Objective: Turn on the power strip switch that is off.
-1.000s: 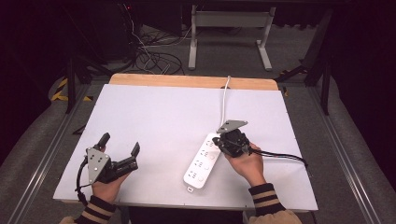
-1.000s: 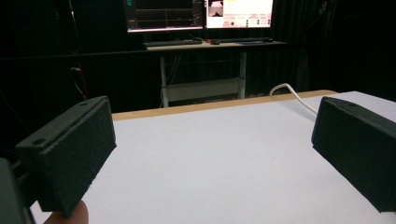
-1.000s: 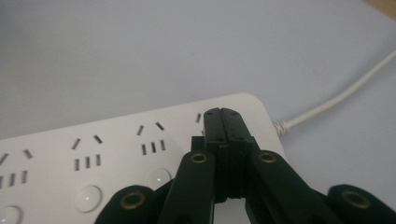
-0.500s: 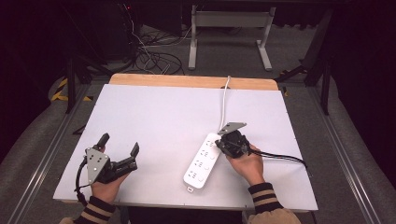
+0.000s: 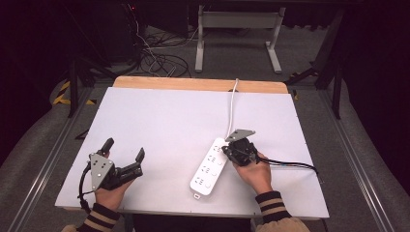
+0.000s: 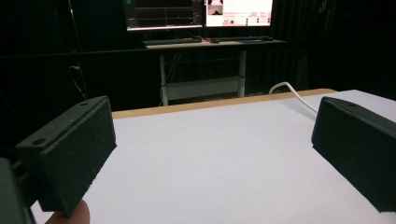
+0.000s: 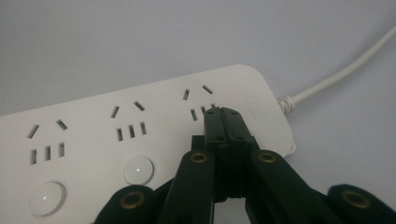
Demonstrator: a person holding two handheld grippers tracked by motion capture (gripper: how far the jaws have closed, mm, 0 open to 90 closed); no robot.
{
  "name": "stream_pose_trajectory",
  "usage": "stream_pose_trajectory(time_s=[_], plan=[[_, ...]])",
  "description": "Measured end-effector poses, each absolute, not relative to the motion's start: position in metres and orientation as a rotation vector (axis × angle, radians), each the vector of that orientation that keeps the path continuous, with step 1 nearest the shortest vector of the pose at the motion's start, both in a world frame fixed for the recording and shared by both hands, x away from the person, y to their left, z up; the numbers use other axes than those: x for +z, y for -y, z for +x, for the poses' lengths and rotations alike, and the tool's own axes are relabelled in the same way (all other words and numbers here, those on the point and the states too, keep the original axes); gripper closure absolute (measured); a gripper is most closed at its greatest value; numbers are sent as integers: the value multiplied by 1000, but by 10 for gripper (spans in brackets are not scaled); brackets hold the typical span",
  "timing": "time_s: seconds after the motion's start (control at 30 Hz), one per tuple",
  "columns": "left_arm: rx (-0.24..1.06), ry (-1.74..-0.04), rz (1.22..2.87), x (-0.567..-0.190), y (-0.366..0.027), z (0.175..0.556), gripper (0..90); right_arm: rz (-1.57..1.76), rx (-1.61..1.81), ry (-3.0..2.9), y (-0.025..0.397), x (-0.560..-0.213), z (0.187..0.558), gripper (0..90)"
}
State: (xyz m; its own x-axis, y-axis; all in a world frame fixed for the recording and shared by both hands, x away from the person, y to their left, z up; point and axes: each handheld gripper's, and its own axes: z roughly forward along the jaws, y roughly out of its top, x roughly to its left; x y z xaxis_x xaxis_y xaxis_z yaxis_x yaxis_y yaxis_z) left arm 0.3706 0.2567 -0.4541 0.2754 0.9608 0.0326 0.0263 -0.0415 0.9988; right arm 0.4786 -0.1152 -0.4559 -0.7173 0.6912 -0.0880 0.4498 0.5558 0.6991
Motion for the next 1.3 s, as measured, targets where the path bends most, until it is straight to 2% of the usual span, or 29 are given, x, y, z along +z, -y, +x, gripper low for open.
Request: stream_pose_trajectory(time_s=[1.3], plan=[[1014, -1006, 1388, -455, -256, 371, 4, 978, 1012, -2407, 119, -461, 475, 900]])
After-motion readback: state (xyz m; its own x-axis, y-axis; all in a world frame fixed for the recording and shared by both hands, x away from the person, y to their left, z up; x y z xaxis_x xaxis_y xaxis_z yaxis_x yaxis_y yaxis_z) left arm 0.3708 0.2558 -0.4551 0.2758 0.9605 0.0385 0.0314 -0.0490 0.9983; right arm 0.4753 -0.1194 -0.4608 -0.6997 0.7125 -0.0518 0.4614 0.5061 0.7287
